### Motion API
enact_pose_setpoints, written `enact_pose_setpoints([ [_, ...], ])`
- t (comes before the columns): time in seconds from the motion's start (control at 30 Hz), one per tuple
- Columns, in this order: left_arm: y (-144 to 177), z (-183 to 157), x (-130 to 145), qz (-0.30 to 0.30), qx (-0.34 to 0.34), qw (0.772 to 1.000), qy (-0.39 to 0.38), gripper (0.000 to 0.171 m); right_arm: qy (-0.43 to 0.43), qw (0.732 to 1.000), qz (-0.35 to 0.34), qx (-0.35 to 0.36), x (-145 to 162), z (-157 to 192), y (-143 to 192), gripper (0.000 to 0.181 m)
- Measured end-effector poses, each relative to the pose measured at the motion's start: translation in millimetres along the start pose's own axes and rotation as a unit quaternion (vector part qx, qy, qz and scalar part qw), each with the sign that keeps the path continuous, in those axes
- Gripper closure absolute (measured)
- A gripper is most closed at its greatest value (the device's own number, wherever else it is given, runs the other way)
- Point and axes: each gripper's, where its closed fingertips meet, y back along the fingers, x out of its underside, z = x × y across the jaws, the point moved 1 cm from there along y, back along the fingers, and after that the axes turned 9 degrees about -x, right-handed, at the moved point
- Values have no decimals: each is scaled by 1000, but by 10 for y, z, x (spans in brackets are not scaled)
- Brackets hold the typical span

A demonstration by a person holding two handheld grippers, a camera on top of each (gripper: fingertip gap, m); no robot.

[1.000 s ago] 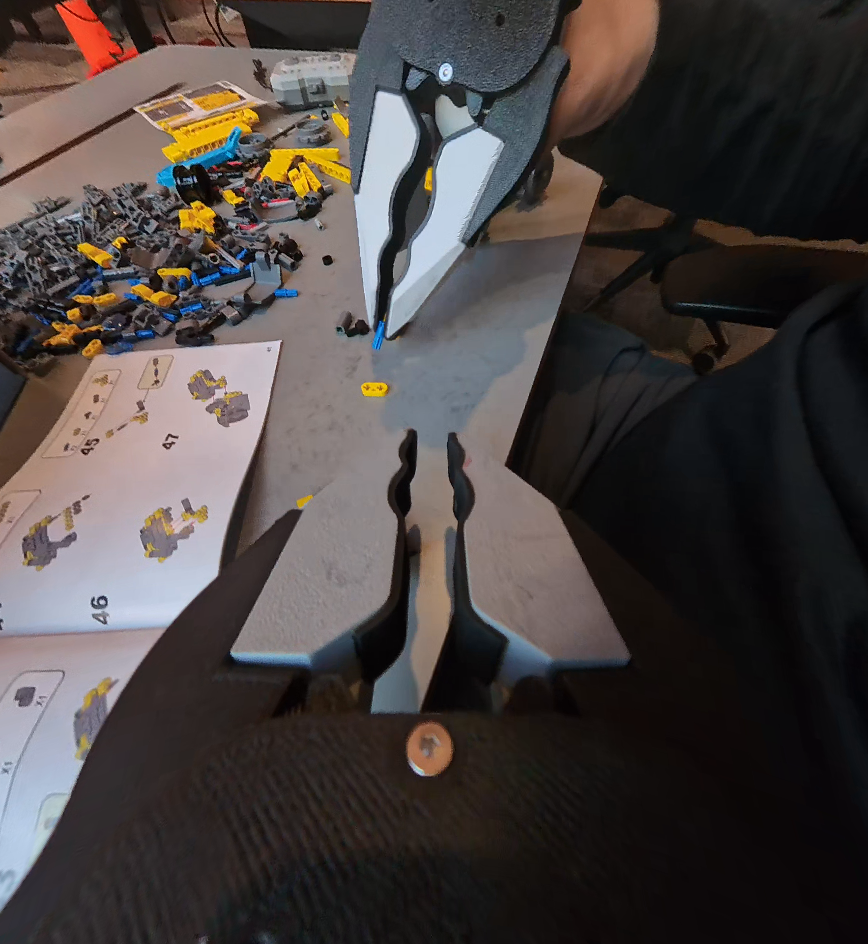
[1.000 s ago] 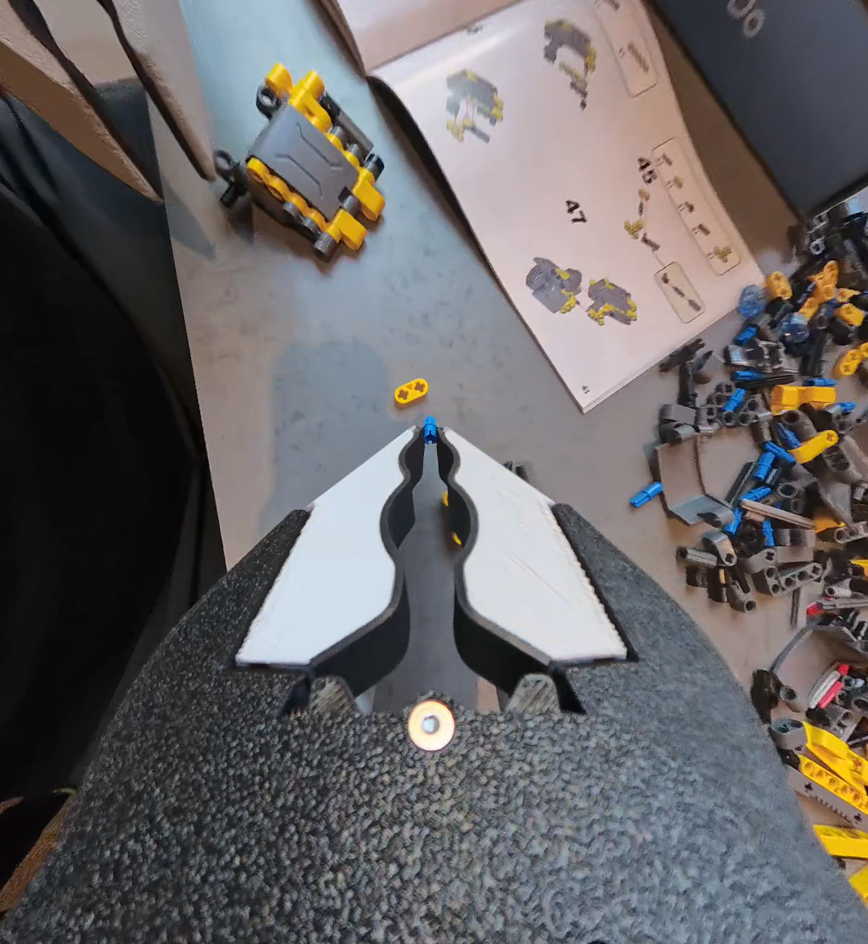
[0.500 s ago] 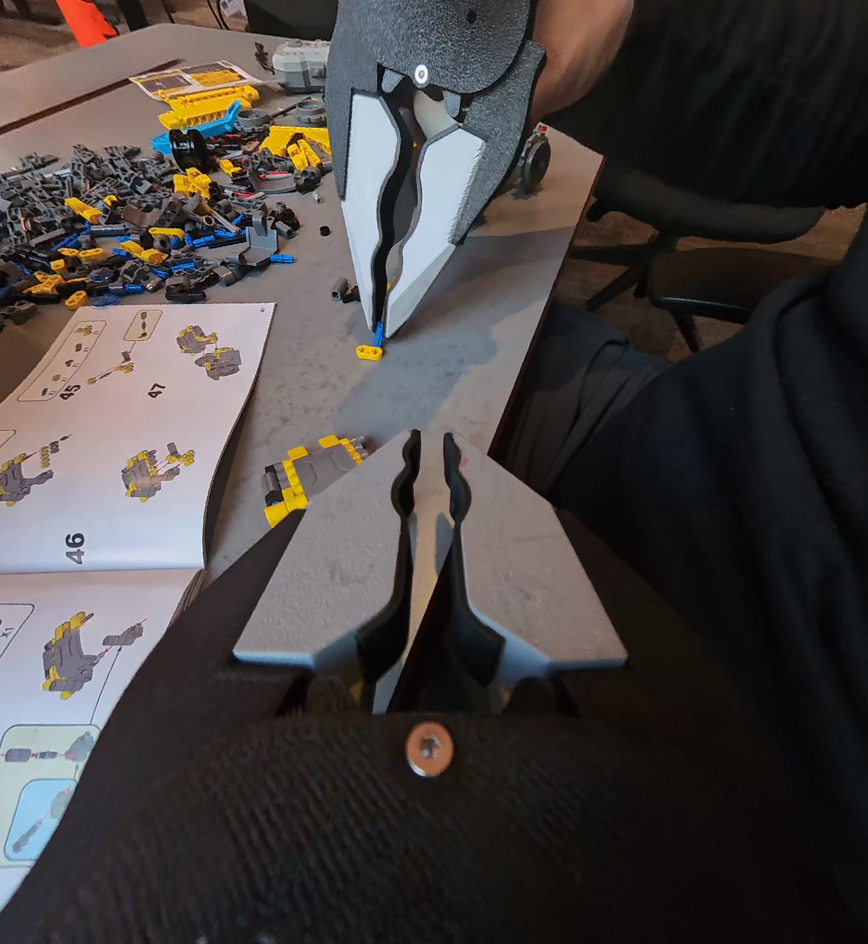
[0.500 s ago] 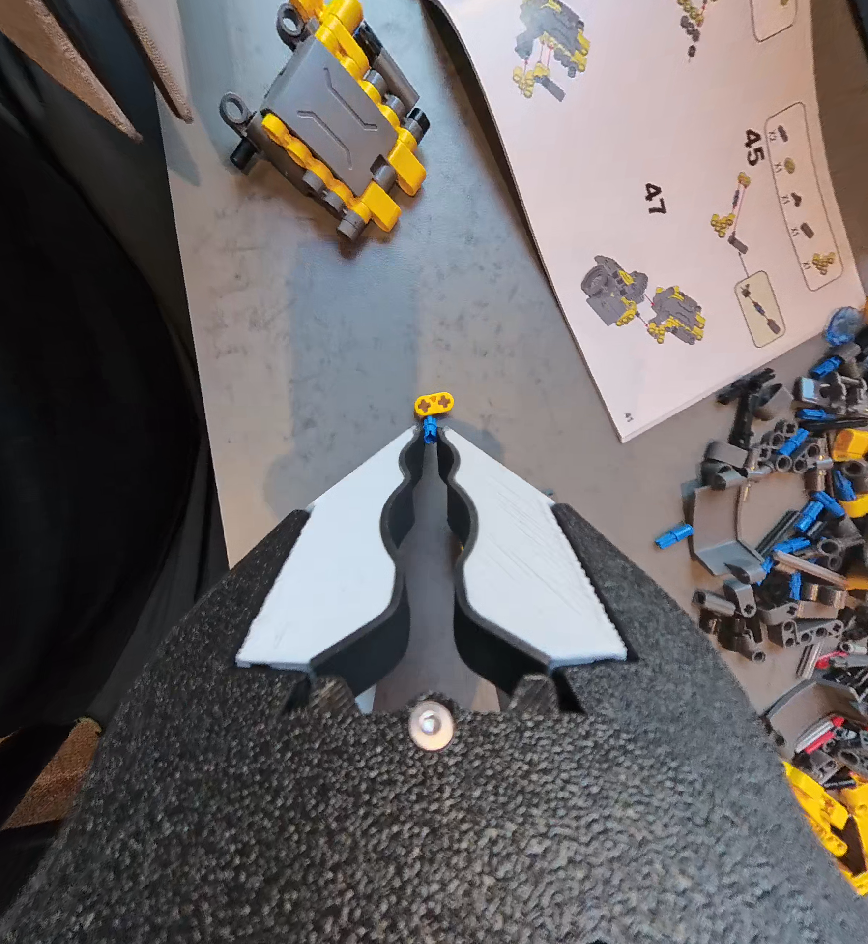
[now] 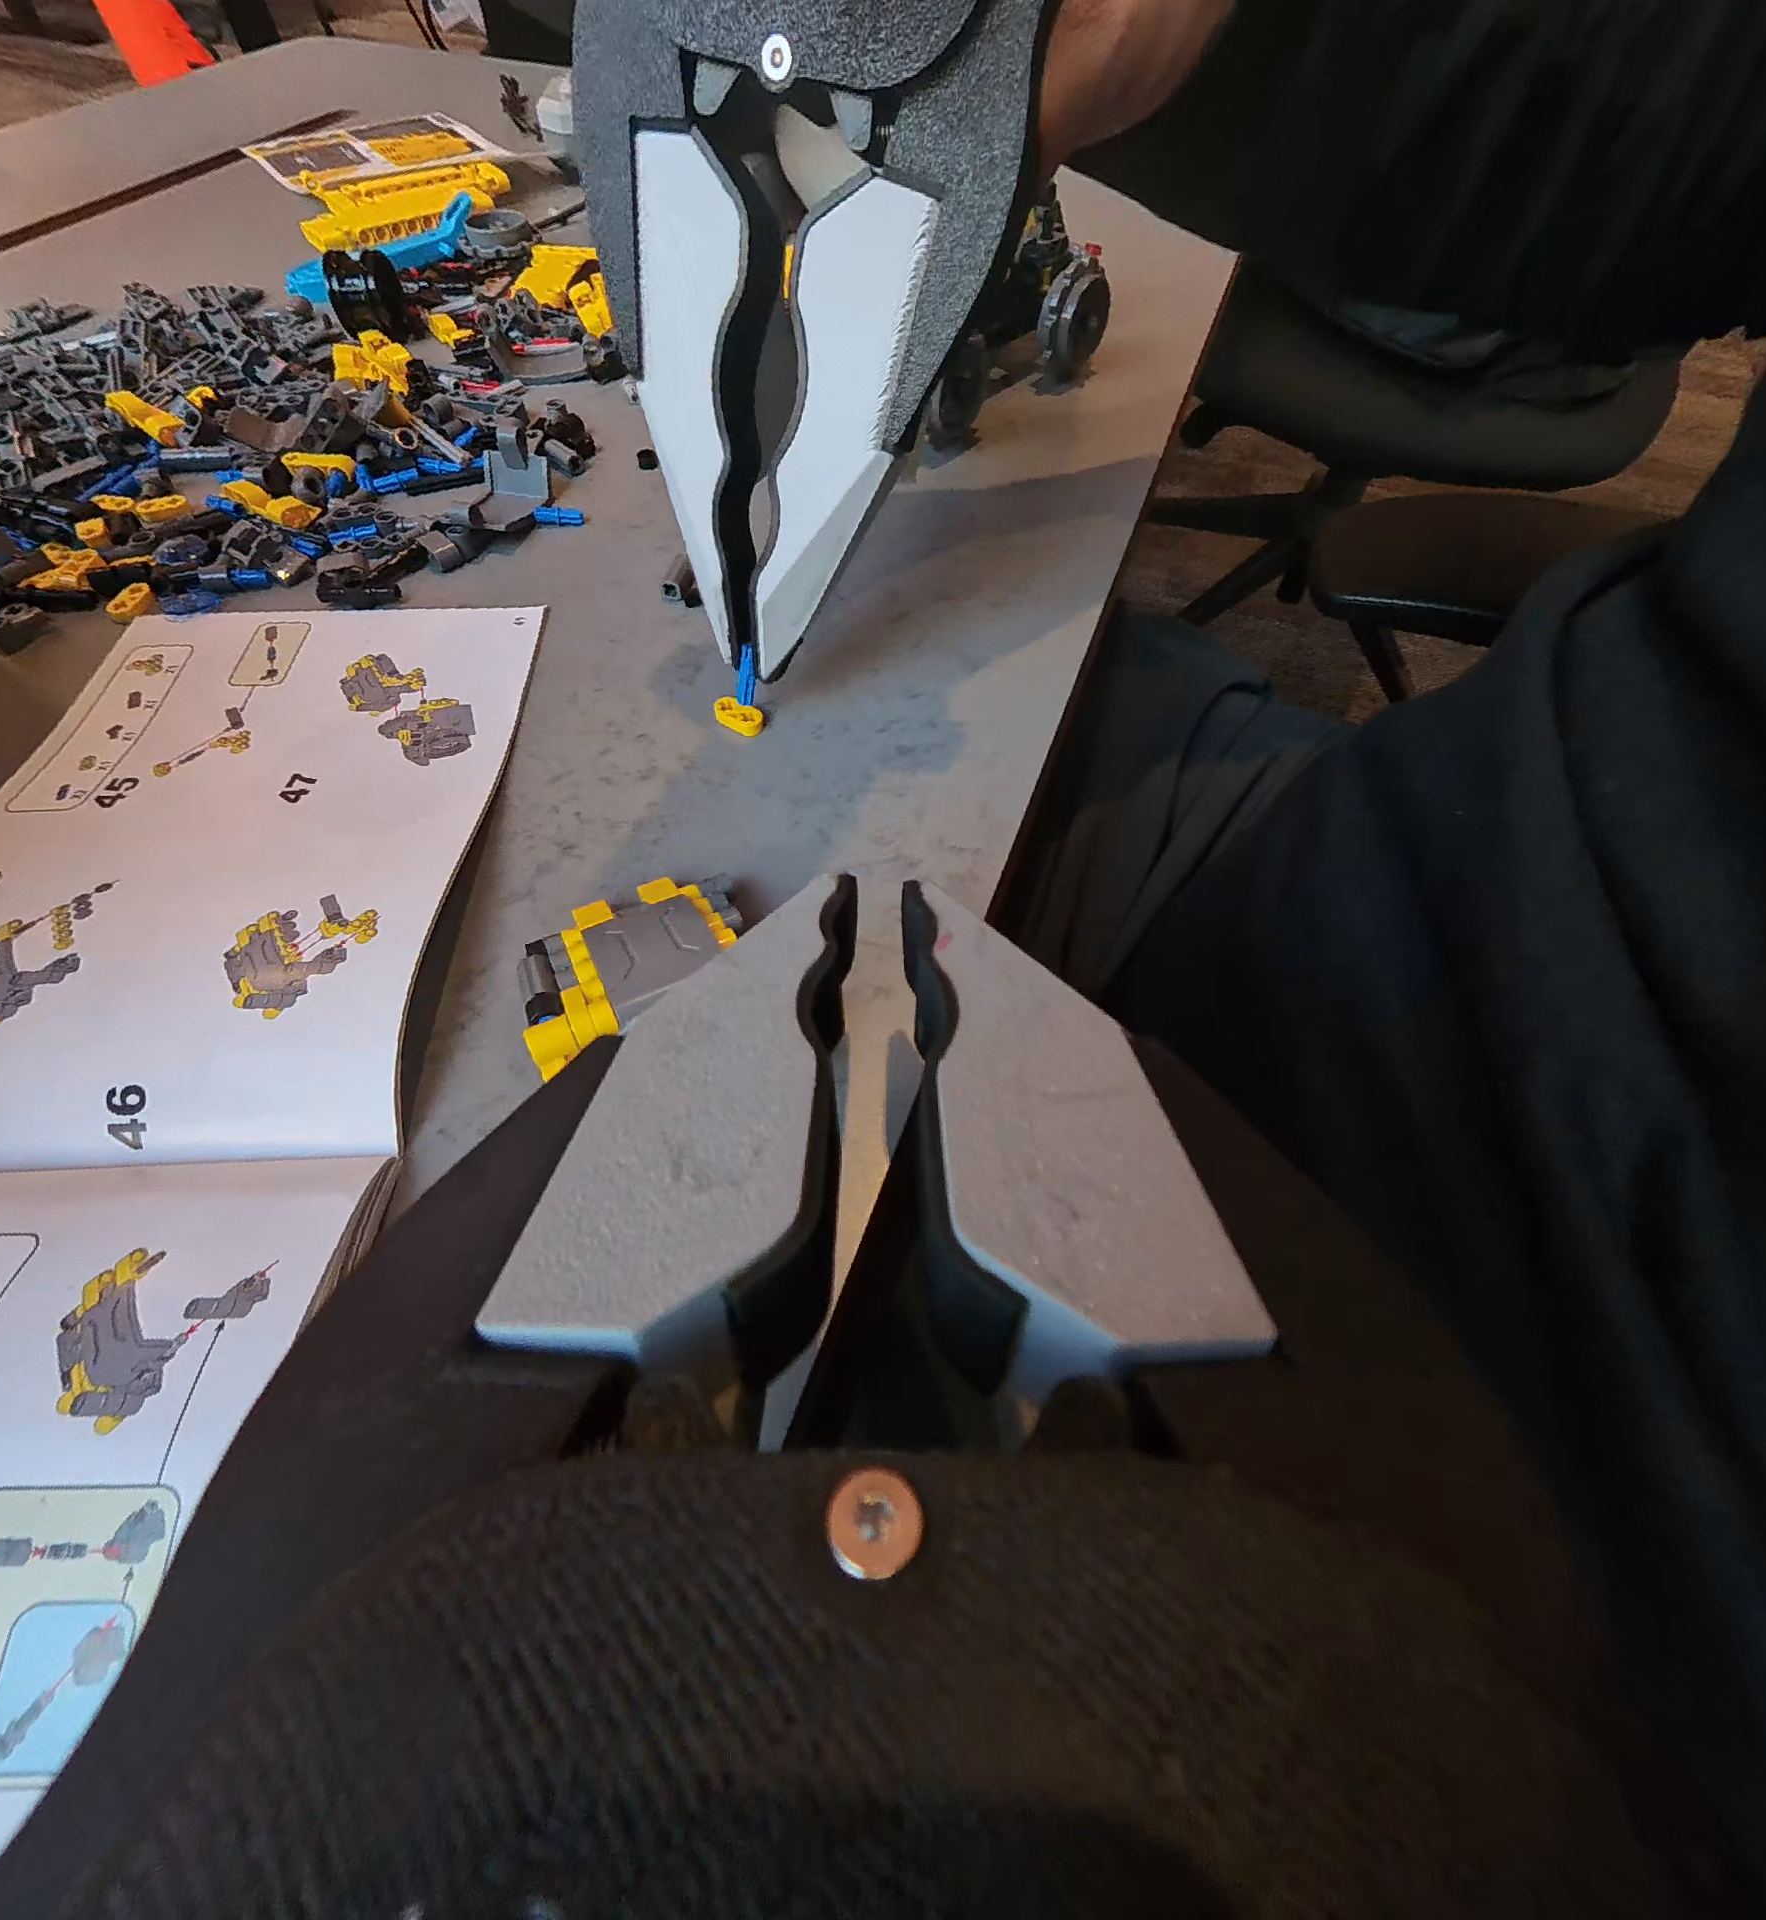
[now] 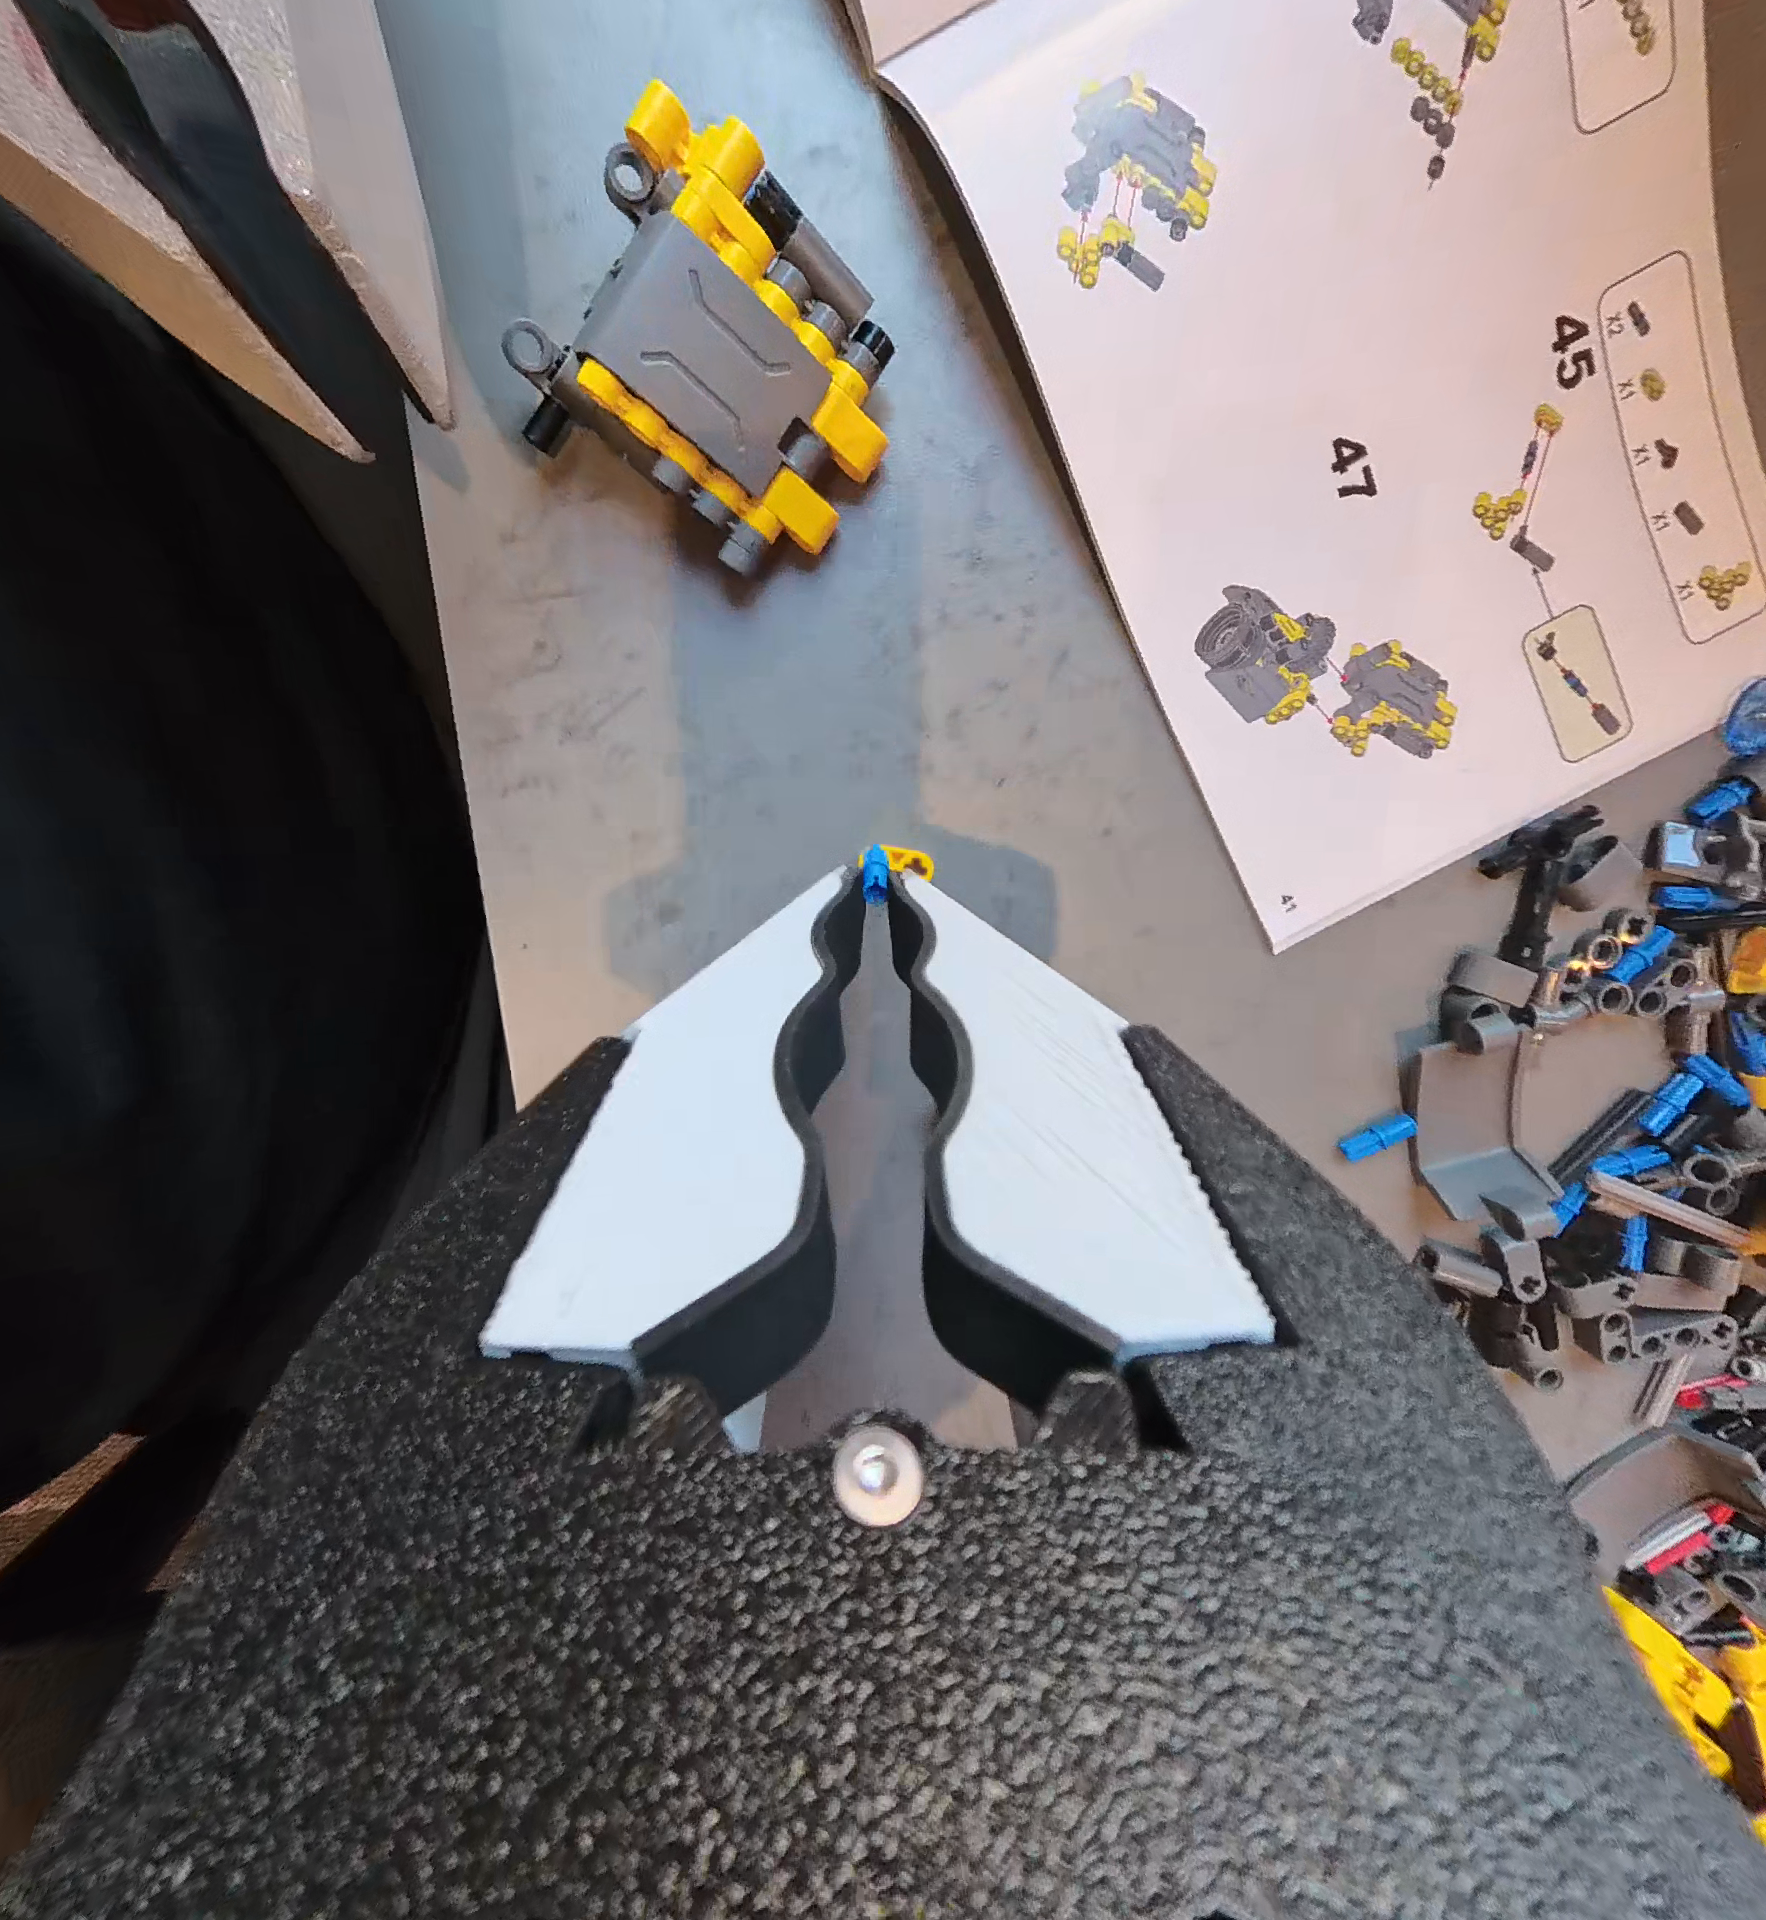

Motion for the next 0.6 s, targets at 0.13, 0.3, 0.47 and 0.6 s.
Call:
enact_pose_setpoints([
  [0.13, 7, 25, 13, 0, -2, 1000, 3, 166, -6, 1000, -2, -3, -30, -4, 18, 178],
  [0.3, 15, 60, 25, -3, -5, 1000, 8, 166, -22, 999, -39, 4, -61, -68, 97, 178],
  [0.47, 4, 76, 40, -1, -6, 1000, 10, 166, -26, 998, -53, 12, -53, -104, 129, 178],
  [0.6, -7, 78, 46, 0, -7, 1000, 9, 166, -37, 998, -50, -13, -28, -38, 74, 178],
])
